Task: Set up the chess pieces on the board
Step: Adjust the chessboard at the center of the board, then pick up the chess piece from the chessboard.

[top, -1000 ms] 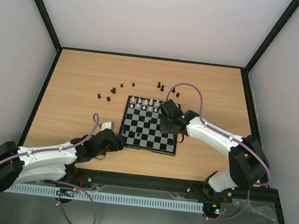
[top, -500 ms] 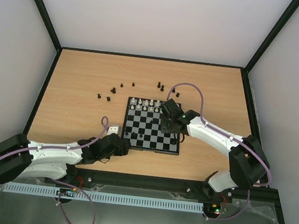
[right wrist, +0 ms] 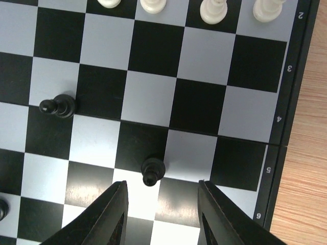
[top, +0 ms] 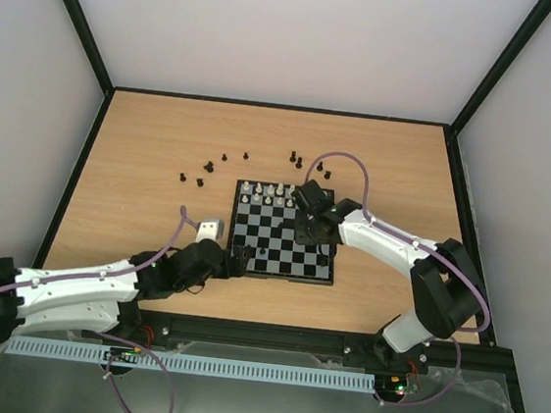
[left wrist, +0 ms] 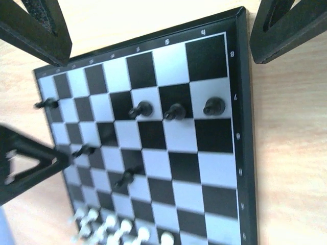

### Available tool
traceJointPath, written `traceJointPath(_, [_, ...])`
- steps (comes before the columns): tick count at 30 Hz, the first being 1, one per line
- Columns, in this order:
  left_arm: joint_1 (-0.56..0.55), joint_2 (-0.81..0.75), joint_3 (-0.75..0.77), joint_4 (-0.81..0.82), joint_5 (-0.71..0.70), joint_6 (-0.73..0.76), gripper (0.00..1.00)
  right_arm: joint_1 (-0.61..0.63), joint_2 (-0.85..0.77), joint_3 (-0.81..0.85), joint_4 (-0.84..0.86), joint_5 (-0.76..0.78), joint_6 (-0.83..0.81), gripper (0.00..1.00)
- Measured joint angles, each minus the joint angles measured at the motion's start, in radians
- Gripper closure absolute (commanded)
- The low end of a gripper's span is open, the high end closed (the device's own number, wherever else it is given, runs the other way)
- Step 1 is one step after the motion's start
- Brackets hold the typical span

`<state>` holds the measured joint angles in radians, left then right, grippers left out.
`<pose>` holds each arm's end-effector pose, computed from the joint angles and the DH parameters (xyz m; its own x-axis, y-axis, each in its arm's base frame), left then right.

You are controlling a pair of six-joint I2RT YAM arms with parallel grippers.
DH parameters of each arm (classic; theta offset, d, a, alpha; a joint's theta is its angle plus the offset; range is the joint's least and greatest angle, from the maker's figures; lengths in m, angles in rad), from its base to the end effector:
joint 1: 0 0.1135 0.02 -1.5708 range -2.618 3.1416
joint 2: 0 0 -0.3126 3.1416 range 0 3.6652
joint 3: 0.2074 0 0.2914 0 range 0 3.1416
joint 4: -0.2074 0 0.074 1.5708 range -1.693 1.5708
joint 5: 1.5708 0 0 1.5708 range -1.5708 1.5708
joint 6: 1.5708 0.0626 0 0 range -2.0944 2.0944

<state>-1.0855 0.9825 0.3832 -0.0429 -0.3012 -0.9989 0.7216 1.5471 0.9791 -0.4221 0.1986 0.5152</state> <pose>0.1204 -0.1886 0.1821 -0.7683 -0.2645 -0.5828 0.1623 0.8003 -0.5772 0.2781 0.2282 0.2100 -0.8253 -0.0827 -0.5587 -0.1835 0.9748 0.1268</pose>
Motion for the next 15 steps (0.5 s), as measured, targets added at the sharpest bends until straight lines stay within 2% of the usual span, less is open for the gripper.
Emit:
traceJointPath(7, [0.02,-0.134,0.1,-0.173,-0.099,0.009,0.0,-0.003,0.055,0.035,0.003,-0.008,-0.011,0.68])
traceJointPath(15, [0.097,-0.166,0.117,-0.273,-0.126,0.036,0.01,-0.004,0.09,0.042,0.003,-0.016,-0.015,0.77])
